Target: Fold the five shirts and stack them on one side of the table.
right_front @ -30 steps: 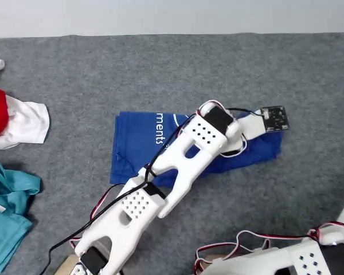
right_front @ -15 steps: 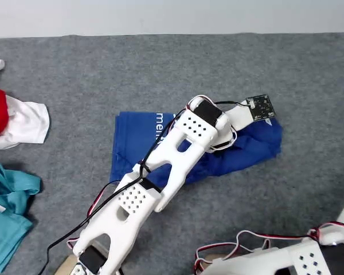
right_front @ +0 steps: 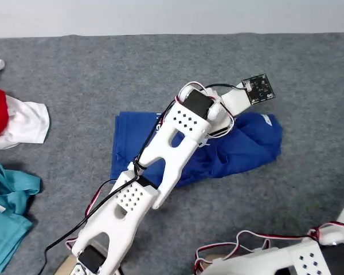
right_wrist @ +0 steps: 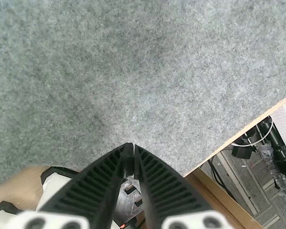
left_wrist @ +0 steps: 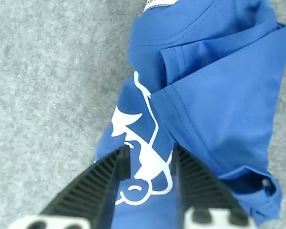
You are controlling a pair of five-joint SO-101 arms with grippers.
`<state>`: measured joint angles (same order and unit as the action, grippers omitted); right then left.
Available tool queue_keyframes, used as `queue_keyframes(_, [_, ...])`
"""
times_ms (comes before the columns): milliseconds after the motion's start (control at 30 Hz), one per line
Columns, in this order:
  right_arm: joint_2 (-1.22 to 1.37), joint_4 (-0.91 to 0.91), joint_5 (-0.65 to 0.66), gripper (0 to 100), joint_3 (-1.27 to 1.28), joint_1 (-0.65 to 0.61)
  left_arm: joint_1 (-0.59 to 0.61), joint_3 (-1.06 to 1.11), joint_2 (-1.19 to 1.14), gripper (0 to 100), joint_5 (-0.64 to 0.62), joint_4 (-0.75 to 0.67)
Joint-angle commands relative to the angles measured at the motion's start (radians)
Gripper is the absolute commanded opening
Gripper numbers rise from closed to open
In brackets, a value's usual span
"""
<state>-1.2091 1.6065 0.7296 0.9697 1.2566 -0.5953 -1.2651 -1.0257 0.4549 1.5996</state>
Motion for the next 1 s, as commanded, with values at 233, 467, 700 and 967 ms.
queue_keyframes(233, [-0.01,-0.015,-0.006,1.0,0.005,0.001,-0.051,-0.074,0.074,15,-0.017,0.123])
queue_keyframes(467, [-0.01,-0.021,-0.006,1.0,0.008,-0.016,-0.166,-0.005,0.123,15,-0.106,0.157])
queue_keyframes(700, [-0.01,-0.019,-0.006,1.0,0.008,-0.047,-0.16,0.145,0.13,15,-0.106,0.155])
queue_keyframes(967, [-0.01,-0.021,-0.006,1.0,0.008,-0.048,-0.061,0.246,0.124,15,-0.103,0.153])
